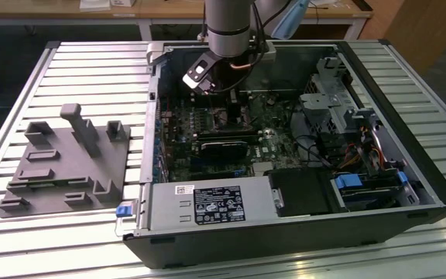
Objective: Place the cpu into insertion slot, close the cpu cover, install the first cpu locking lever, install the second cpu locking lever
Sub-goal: 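Place the cpu into insertion slot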
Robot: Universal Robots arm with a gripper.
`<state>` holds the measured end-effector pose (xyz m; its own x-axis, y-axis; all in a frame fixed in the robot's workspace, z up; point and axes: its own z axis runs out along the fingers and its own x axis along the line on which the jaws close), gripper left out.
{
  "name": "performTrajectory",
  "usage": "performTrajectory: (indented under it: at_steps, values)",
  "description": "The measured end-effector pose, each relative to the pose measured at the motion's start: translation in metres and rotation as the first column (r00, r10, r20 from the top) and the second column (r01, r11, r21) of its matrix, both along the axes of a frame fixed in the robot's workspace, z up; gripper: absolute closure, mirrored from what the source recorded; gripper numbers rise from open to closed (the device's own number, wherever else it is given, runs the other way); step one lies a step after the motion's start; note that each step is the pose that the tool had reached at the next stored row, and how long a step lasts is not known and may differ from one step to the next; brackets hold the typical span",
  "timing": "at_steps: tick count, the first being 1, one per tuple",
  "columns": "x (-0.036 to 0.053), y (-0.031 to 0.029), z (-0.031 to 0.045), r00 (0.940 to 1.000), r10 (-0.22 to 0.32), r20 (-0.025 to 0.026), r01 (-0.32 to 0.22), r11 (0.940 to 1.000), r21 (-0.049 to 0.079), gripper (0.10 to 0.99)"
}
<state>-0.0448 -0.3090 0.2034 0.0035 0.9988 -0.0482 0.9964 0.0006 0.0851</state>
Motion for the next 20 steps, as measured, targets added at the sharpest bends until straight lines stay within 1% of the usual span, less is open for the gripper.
performTrajectory:
  at_steps: [2,5,6,8,9,11,12,13,14,15,20]
  values:
    - [0.0000,0.0000,0.0002,1.0000,0.000,0.0000,0.000,1.0000,0.000,0.486]
    - [0.0000,0.0000,0.0005,1.0000,0.000,0.0000,0.000,1.0000,0.000,0.667]
    - [0.0000,0.0000,0.0006,1.0000,0.000,0.0000,0.000,1.0000,0.000,0.667]
    - [0.0000,0.0000,0.0008,1.0000,0.000,0.0000,0.000,1.0000,0.000,0.784]
    - [0.0000,0.0000,0.0009,1.0000,0.000,0.0000,0.000,1.0000,0.000,0.784]
    - [0.0000,0.0000,0.0011,1.0000,0.000,0.0000,0.000,1.0000,0.000,0.902]
    - [0.0000,0.0000,0.0012,1.0000,0.000,0.0000,0.000,1.0000,0.000,0.902]
    - [0.0000,0.0000,0.0013,1.0000,0.000,0.0000,0.000,1.0000,0.000,0.961]
    - [0.0000,0.0000,0.0014,1.0000,0.000,0.0000,0.000,1.0000,0.000,0.961]
    - [0.0000,0.0000,0.0015,1.0000,0.000,0.0000,0.000,1.0000,0.000,0.980]
    - [0.0000,0.0000,0.0019,1.0000,0.000,0.0000,0.000,1.0000,0.000,0.980]
